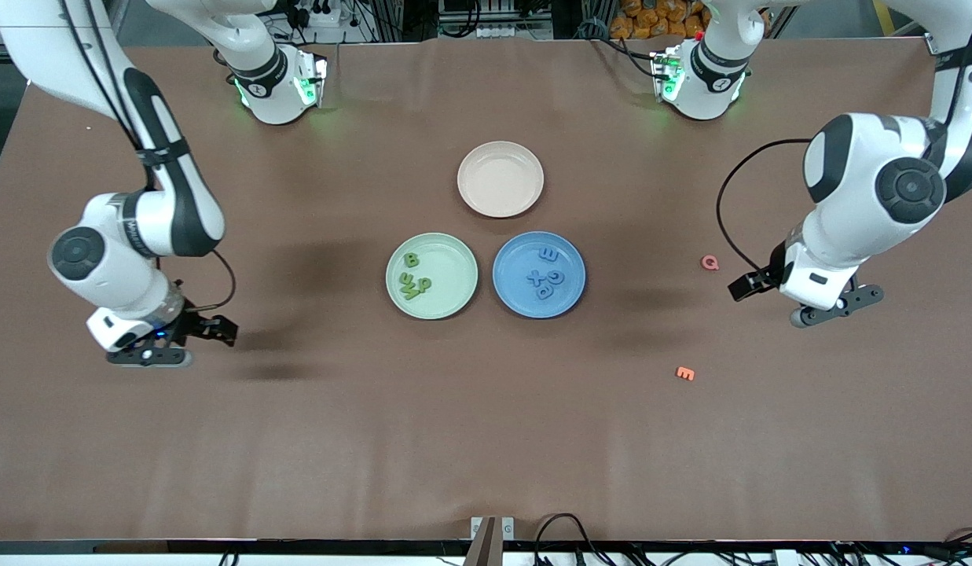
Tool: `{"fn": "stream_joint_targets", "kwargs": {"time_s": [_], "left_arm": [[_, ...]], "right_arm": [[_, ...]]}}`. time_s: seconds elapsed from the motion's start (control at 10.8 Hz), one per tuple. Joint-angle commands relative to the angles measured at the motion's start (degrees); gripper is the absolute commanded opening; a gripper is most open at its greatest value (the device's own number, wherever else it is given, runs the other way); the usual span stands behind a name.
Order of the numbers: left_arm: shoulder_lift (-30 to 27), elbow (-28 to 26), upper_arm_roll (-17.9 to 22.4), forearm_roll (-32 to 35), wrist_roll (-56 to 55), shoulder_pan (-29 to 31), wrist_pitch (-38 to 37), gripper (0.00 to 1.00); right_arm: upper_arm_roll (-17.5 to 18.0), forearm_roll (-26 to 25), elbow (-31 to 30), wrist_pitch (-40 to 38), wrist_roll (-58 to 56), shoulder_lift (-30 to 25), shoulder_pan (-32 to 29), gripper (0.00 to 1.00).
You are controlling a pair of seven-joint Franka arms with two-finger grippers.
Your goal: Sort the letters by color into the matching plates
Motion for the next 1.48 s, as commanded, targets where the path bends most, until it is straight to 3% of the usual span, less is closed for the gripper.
{"fn": "stream_joint_targets", "kwargs": {"time_s": [0.0, 0.28, 0.65, 0.93, 1.02, 1.2, 1.39], "left_arm": [[-5.96, -1.47, -0.47, -3.31, 9.09, 2.05, -5.63, 1.00], [-9.58, -0.77, 0.05, -4.63, 11.94, 2.05, -10.56, 1.00], [-13.88, -0.33, 1.72, -5.86, 12.11, 0.48, -13.91, 1.00], [-15.99, 1.77, 2.60, -5.87, 13.86, -0.32, -17.32, 1.00], [-16.00, 3.78, 4.87, -5.87, 14.91, -2.41, -20.13, 1.00], [-16.00, 7.22, 8.74, -5.78, 17.63, -5.15, -24.71, 1.00], [-16.00, 7.67, 8.84, -5.87, 18.18, -5.16, -25.25, 1.00]], "right_arm": [[-1.69, 1.65, 3.51, -2.90, -6.02, 1.50, -3.20, 1.00], [-3.98, 1.65, 5.10, -6.07, -8.41, 0.71, -3.48, 1.00], [-5.12, 4.29, 9.66, -18.43, -8.41, -5.17, -2.25, 1.00], [-8.02, 4.37, 17.55, -33.62, -8.24, -8.43, 1.26, 1.00], [-8.46, 4.37, 20.89, -38.89, -7.98, -8.44, 1.79, 1.00], [-8.73, 4.29, 25.91, -44.03, -7.89, -8.87, 2.41, 1.00], [-8.64, 4.29, 29.08, -45.71, -7.80, -10.10, 2.85, 1.00]]}}
